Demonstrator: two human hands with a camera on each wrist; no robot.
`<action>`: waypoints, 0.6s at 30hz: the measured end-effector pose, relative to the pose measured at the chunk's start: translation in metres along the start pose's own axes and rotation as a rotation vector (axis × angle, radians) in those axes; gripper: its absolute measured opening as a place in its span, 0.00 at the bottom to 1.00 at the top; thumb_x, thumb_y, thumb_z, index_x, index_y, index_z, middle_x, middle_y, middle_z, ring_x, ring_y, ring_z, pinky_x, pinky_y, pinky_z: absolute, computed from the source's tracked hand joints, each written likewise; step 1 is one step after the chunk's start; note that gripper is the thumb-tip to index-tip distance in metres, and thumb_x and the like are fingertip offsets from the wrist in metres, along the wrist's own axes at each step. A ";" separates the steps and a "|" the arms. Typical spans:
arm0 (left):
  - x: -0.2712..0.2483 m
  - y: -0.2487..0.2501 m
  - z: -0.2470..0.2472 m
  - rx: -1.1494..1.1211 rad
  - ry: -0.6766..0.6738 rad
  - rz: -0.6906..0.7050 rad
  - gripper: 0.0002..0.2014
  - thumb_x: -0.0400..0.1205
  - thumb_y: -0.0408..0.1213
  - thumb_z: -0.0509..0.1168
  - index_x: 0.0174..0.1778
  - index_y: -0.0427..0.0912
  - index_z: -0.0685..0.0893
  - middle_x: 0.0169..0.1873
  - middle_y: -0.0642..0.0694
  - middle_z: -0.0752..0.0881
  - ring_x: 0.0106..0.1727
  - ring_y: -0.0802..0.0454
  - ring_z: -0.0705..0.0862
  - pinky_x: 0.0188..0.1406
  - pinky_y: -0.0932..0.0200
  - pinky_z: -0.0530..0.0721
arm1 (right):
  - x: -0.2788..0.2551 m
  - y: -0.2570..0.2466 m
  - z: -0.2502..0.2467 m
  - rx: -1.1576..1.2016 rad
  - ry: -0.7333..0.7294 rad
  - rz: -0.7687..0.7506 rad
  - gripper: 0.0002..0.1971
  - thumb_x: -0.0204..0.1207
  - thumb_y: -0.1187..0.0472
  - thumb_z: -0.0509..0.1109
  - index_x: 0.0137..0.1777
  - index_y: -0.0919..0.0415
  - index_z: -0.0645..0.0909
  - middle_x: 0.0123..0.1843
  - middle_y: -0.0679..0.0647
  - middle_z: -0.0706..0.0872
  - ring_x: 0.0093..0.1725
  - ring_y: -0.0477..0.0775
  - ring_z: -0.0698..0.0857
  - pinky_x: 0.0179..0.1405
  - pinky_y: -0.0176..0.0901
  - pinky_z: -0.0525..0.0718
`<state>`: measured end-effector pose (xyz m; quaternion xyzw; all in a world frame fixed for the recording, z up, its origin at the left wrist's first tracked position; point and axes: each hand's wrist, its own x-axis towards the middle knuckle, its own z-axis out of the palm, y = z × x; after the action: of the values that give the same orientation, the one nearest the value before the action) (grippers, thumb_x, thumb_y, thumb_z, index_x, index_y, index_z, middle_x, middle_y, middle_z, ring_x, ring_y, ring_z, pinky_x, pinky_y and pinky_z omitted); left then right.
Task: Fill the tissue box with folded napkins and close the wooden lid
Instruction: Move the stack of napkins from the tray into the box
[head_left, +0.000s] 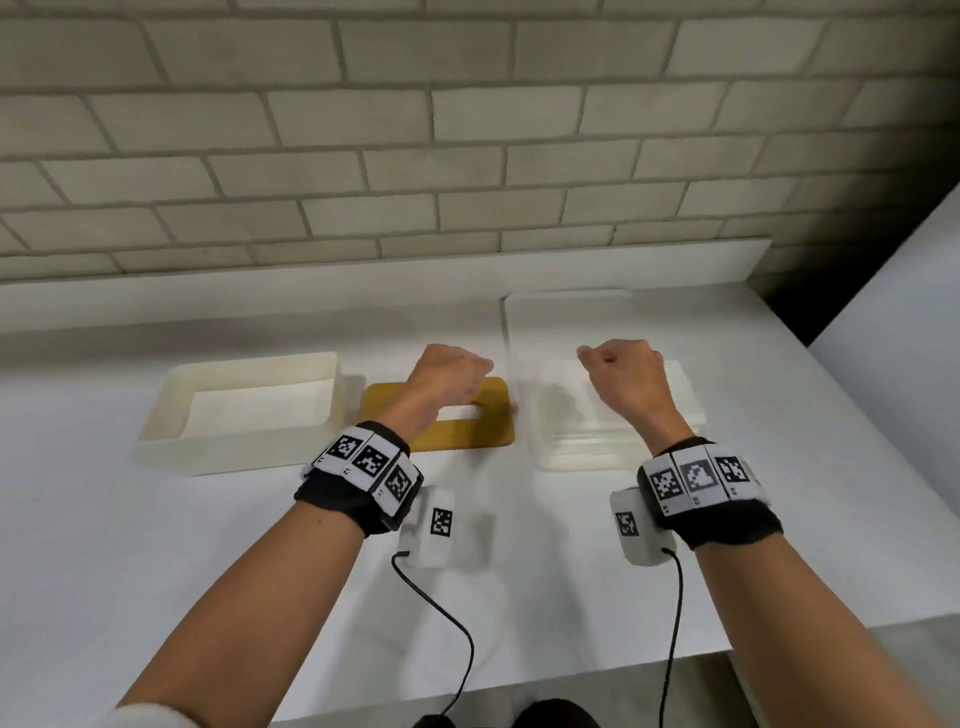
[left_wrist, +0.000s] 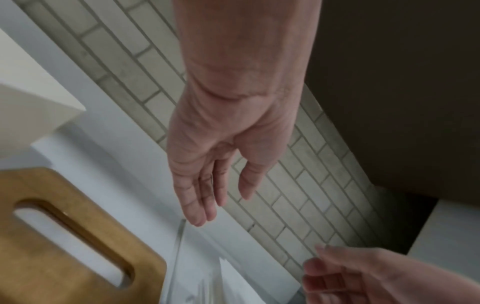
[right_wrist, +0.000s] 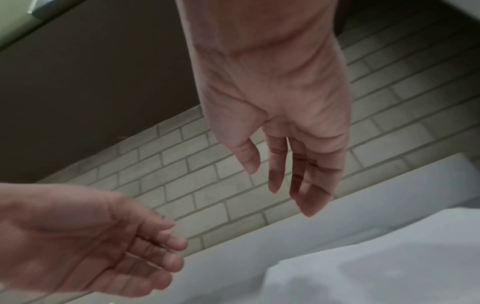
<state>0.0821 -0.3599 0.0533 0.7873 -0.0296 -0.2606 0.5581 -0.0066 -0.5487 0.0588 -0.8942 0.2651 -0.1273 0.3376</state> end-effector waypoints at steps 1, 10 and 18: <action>0.001 0.001 0.010 -0.015 -0.013 -0.019 0.06 0.77 0.33 0.69 0.34 0.40 0.83 0.30 0.46 0.79 0.32 0.51 0.78 0.53 0.55 0.85 | 0.003 0.012 -0.009 -0.022 0.008 0.031 0.27 0.81 0.55 0.63 0.21 0.58 0.59 0.19 0.51 0.63 0.24 0.53 0.64 0.33 0.47 0.66; 0.026 -0.015 0.079 -0.165 -0.058 -0.252 0.24 0.79 0.40 0.71 0.66 0.31 0.76 0.55 0.36 0.83 0.54 0.41 0.84 0.60 0.48 0.85 | 0.034 0.091 -0.045 -0.141 -0.081 0.383 0.25 0.80 0.54 0.64 0.70 0.72 0.76 0.70 0.68 0.79 0.70 0.68 0.78 0.66 0.51 0.76; 0.041 -0.017 0.110 -0.263 -0.044 -0.331 0.19 0.79 0.33 0.70 0.64 0.30 0.80 0.60 0.33 0.86 0.51 0.41 0.85 0.56 0.48 0.86 | 0.046 0.107 -0.026 -0.137 -0.221 0.474 0.34 0.74 0.47 0.71 0.72 0.69 0.71 0.71 0.66 0.79 0.70 0.68 0.78 0.65 0.52 0.78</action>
<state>0.0645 -0.4622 -0.0042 0.6961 0.1223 -0.3675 0.6046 -0.0203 -0.6562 0.0090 -0.8365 0.4365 0.0718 0.3235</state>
